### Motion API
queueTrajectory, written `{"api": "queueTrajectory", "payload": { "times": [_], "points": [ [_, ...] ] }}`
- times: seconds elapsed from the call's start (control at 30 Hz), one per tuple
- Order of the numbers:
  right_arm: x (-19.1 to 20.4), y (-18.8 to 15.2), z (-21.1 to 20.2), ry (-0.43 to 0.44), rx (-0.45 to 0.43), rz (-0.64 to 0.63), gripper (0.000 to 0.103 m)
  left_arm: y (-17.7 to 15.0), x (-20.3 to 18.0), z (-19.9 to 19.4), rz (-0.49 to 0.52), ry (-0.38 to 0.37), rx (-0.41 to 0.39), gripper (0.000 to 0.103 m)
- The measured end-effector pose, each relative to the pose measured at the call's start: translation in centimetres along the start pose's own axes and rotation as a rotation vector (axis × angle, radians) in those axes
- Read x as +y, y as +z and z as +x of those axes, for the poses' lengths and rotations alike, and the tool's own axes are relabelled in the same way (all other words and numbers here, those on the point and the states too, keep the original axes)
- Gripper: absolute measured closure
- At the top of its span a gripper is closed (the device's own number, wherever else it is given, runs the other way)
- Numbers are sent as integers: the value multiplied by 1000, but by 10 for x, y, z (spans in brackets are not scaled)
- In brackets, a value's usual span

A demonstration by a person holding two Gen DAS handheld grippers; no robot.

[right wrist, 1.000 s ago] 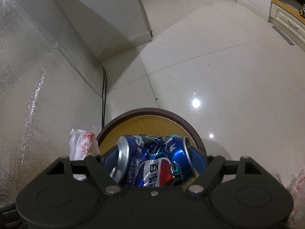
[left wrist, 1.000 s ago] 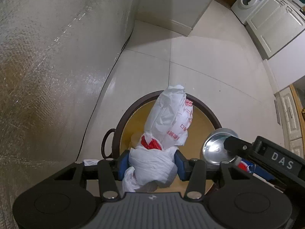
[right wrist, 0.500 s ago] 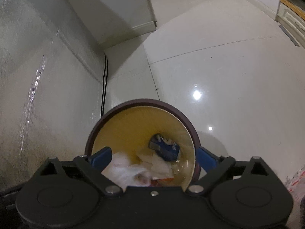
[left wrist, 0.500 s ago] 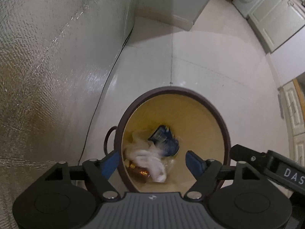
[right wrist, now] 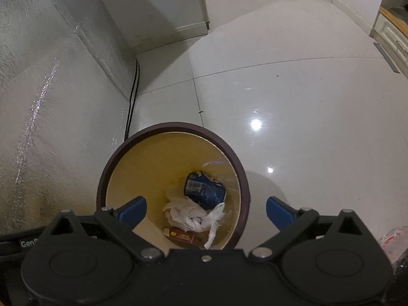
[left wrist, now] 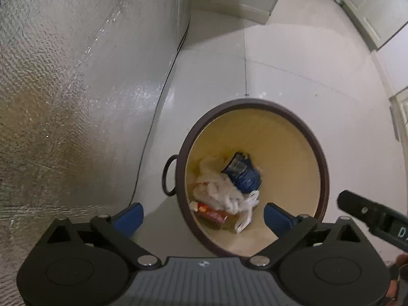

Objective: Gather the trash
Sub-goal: 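Move both open tools up away from the bin toward the table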

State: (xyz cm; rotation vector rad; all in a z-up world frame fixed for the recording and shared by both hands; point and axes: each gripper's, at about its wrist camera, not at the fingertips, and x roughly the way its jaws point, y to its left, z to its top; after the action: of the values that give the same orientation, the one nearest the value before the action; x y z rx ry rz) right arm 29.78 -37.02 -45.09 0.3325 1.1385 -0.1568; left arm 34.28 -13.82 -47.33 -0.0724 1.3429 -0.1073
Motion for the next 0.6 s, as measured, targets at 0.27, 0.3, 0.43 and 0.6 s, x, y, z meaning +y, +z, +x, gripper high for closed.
{"api": "queueTrajectory", "payload": {
  "times": [0.27,0.3,0.43,0.6],
  "points": [
    [-6,-7,-4,-52,11,-55,0,-8,1,-9,49,50,24,0],
    [-7,-8,-5,-54,13,-56,0,-9,1,-9,54,56,34,0],
    [-11,-11,-10,-73,13,-47,0,-14,3,-16,60,81,41,0],
    [-13,-19,-22,-95,14,-64,0,-19,3,-39,68,103,4,0]
  ]
}}
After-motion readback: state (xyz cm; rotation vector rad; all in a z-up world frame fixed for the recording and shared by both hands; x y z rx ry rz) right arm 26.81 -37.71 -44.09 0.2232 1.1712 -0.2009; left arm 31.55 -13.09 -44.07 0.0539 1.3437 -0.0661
